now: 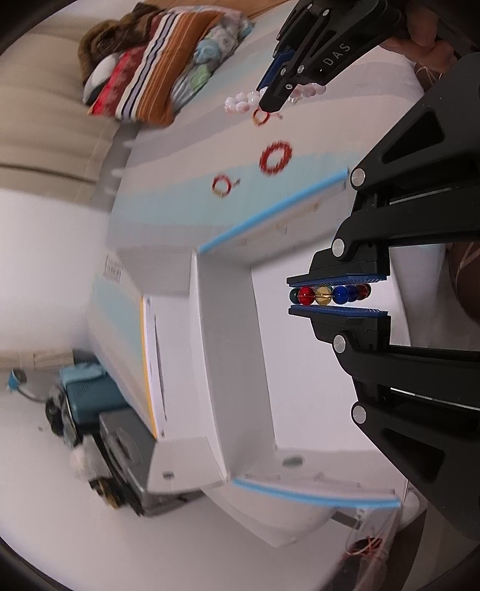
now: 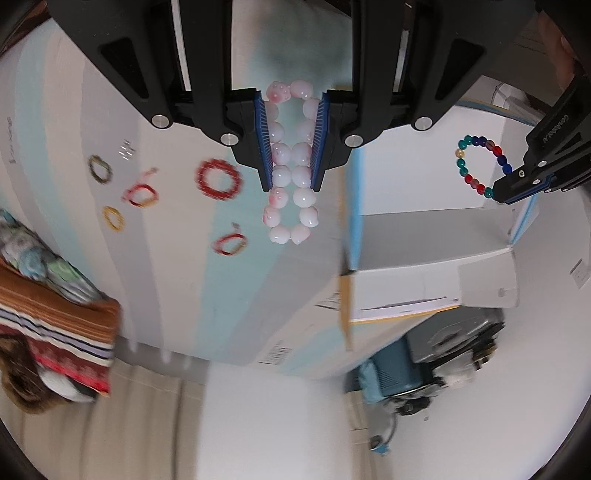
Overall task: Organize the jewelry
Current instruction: 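Lift both bracelets and carry them over the white cardboard box, then open the left tool and the right tool to drop both bracelets into the box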
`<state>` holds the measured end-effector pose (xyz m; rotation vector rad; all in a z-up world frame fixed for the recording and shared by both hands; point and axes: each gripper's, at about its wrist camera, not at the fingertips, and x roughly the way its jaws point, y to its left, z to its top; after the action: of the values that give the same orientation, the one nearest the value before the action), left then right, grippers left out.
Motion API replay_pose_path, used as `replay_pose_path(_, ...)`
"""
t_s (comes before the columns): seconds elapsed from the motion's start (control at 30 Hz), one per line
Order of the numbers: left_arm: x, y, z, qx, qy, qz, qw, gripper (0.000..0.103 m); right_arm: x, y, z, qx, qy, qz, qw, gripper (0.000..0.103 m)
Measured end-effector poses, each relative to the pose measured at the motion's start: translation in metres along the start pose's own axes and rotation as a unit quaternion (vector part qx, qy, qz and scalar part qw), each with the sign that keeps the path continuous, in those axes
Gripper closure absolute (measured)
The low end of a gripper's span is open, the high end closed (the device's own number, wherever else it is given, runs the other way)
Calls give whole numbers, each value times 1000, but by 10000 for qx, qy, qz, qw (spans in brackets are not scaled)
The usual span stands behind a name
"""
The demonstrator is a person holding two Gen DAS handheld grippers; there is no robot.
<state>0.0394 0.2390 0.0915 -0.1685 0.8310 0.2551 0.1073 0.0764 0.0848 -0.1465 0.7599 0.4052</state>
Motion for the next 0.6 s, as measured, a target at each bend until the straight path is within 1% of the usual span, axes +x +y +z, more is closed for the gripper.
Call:
replay_pose_path(0.17,2,44,-3,-221,72,270,9994,94,13,44,9,-250,48,252,9994,84)
replay_pose_path(0.27,10,67,-5,-374,224,396,9983,94,26,70,10,-367,163,414,9983,84)
replay_pose_path(0.4,27,95,-14,-516,491,487,9963,94,48,96,9,-435,475,558,9964,84)
replay_pose_path(0.47,35,102,-18,-548,607,518,9953,94,61,108,7,-480,690,620,9945,84)
replay_pose_path(0.6,58,121,-26,-653,940,618,9915,94,87,125,2,-567,1120,572,9904,84)
